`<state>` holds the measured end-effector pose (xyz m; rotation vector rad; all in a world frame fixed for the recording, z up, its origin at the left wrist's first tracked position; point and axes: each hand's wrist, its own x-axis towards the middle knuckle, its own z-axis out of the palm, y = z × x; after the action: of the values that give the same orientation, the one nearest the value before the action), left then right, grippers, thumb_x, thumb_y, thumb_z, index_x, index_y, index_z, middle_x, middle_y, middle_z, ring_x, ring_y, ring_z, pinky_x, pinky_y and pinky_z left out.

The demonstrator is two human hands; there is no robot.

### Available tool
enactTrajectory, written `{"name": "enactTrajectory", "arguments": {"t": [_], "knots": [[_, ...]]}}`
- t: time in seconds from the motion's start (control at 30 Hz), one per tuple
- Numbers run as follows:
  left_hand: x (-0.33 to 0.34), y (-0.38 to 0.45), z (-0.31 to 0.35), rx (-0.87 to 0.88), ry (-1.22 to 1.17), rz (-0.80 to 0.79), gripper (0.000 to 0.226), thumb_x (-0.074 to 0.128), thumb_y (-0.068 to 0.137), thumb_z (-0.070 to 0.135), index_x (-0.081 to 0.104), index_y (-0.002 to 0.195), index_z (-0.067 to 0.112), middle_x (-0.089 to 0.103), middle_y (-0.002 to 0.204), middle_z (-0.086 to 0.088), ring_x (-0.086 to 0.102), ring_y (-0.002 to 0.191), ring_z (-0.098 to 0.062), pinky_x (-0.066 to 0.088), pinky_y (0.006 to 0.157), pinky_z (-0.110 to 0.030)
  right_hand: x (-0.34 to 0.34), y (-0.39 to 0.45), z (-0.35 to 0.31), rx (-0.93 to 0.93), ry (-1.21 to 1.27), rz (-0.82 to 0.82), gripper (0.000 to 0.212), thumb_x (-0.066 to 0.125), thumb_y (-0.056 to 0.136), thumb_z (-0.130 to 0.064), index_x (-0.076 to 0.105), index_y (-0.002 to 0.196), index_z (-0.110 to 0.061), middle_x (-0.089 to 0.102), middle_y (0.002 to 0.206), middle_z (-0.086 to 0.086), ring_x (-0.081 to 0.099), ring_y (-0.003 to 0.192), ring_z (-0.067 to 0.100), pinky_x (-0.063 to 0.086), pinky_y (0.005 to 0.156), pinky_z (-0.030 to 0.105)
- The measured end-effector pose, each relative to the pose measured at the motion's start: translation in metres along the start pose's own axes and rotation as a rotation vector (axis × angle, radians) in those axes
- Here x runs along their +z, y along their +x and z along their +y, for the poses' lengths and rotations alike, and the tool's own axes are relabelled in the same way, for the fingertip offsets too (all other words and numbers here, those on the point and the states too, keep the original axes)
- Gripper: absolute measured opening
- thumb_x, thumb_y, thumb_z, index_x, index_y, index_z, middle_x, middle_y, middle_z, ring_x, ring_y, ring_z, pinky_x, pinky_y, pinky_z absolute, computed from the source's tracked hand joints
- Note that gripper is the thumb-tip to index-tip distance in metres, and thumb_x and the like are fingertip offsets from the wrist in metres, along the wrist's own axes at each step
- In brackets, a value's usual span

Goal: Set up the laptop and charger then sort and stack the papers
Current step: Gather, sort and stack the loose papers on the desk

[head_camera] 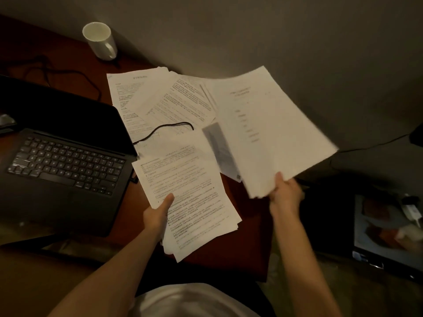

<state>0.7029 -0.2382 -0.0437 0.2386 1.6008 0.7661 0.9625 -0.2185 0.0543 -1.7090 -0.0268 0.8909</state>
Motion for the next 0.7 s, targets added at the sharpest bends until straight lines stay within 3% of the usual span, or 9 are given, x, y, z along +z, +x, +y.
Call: {"name": "enactTrajectory", "arguments": {"t": [0.13, 0.23, 0.37, 0.47, 0.53, 0.63, 0.7], "knots": [[-0.003, 0.000, 0.004, -0.066, -0.036, -0.002, 0.033, 0.052, 0.094, 0.048, 0.063, 0.096, 0.017, 0.067, 0.095, -0.003, 0.063, 0.089, -0.024, 0.049, 0.085, -0.038, 0.027, -0.027, 0.077, 0.304, 0.058, -0.200, 0.019, 0.053, 0.091, 0.005, 0.059, 0.108, -0.002, 0.064, 0.098, 0.010, 0.062, 0.078, 0.017, 0.054, 0.066, 0.026], [-0.005, 0.001, 0.004, -0.064, -0.088, -0.089, 0.042, 0.036, 0.094, 0.061, 0.064, 0.098, 0.029, 0.066, 0.107, -0.001, 0.061, 0.098, -0.022, 0.044, 0.094, -0.042, 0.036, -0.042, 0.128, 0.493, -0.090, -0.246, 0.011, 0.062, 0.087, 0.003, 0.061, 0.095, -0.004, 0.064, 0.111, 0.016, 0.063, 0.083, 0.023, 0.054, 0.079, 0.034], [-0.006, 0.004, 0.001, -0.083, -0.144, -0.069, 0.044, 0.042, 0.088, 0.066, 0.063, 0.101, 0.030, 0.066, 0.113, -0.003, 0.061, 0.103, -0.024, 0.043, 0.097, -0.041, 0.027, -0.063, 0.164, 0.668, -0.167, -0.265, 0.030, 0.066, 0.080, 0.011, 0.058, 0.108, 0.006, 0.063, 0.109, 0.018, 0.061, 0.091, 0.028, 0.052, 0.088, 0.039], [-0.005, 0.004, 0.002, -0.097, -0.137, -0.075, 0.038, 0.050, 0.090, 0.057, 0.062, 0.104, 0.023, 0.066, 0.107, -0.004, 0.061, 0.100, -0.025, 0.045, 0.094, -0.042, 0.020, -0.073, 0.164, 0.718, -0.226, -0.387, 0.034, 0.069, 0.079, 0.009, 0.056, 0.111, 0.007, 0.064, 0.092, 0.013, 0.063, 0.081, 0.024, 0.057, 0.073, 0.031], [-0.005, 0.003, 0.000, -0.067, -0.097, -0.022, 0.033, 0.065, 0.088, 0.037, 0.062, 0.109, 0.012, 0.067, 0.107, -0.007, 0.063, 0.095, -0.025, 0.049, 0.087, -0.039, 0.015, -0.070, 0.160, 0.763, -0.307, -0.448, 0.027, 0.068, 0.081, 0.006, 0.057, 0.105, 0.004, 0.065, 0.088, 0.013, 0.064, 0.078, 0.023, 0.058, 0.066, 0.028], [-0.004, 0.004, -0.006, -0.021, 0.000, 0.031, 0.033, 0.075, 0.080, 0.014, 0.062, 0.109, 0.007, 0.065, 0.115, -0.010, 0.063, 0.091, -0.025, 0.050, 0.080, -0.035, 0.005, -0.063, 0.144, 0.888, -0.566, -0.614, 0.009, 0.063, 0.089, -0.010, 0.062, 0.092, -0.001, 0.071, 0.077, 0.011, 0.070, 0.069, 0.019, 0.058, 0.059, 0.028], [-0.002, 0.003, -0.006, -0.005, 0.039, 0.039, 0.036, 0.072, 0.082, 0.009, 0.060, 0.116, 0.003, 0.063, 0.111, -0.008, 0.060, 0.090, -0.024, 0.047, 0.077, -0.033, 0.002, -0.047, 0.127, 0.891, -0.797, -0.714, 0.022, 0.056, 0.095, -0.022, 0.063, 0.085, -0.003, 0.071, 0.065, 0.007, 0.070, 0.058, 0.015, 0.057, 0.055, 0.026]]}}
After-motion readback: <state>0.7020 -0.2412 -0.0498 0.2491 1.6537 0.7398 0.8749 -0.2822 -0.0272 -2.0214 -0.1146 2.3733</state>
